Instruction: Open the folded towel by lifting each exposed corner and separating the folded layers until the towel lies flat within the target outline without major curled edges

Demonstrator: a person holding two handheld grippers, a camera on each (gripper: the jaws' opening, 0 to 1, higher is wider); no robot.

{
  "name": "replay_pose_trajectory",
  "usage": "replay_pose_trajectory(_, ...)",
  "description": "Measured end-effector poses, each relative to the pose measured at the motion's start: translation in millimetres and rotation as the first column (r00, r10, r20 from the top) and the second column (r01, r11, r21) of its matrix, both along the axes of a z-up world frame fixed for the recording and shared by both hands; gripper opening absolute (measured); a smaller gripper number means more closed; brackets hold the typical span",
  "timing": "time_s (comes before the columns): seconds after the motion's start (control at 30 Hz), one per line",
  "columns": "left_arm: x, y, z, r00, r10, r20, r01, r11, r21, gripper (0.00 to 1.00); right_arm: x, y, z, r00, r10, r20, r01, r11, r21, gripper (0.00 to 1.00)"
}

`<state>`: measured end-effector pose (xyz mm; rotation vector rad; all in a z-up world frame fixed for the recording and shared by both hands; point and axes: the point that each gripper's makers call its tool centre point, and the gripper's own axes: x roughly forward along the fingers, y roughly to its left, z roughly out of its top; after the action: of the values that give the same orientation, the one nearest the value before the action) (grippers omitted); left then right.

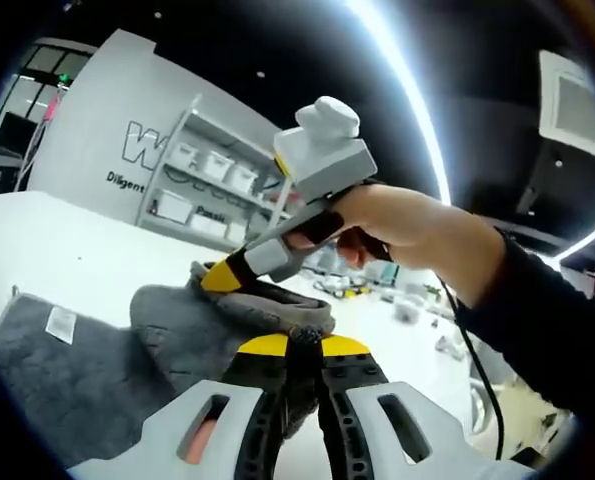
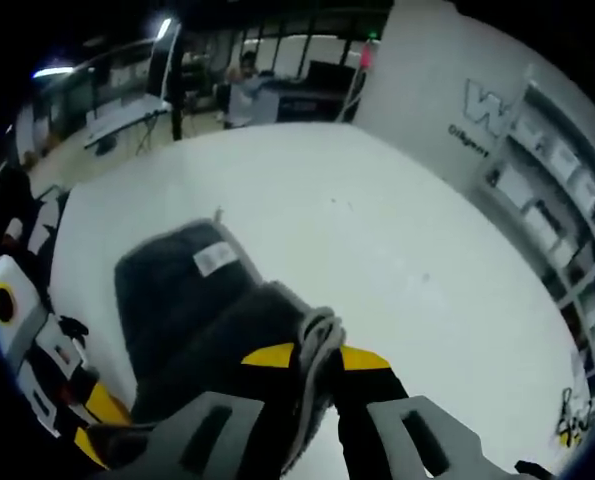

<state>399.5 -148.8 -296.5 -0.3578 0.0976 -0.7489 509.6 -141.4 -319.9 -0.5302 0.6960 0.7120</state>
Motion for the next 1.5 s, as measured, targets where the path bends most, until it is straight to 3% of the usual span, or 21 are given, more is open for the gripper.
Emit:
replay_pose_trajectory(0.77, 1.0, -21.7, -25.0, 0.999, -0.034, -0.020, 0.036, 0.996, 0.084, 0.08, -4.8, -22.5, -35.1, 0.999, -0.031, -0.023, 0.033, 0.994, 0.100, 0.09)
replay_pose_trajectory(1.5, -5.4, -36.9, -47.2, 0.993, -0.087, -0.086, 0.096, 0.989, 0.112, 0.12, -0.9, -37.6, -53.8, 0.999, -0.021, -0.030, 0.024, 0.996, 0.088, 0.11)
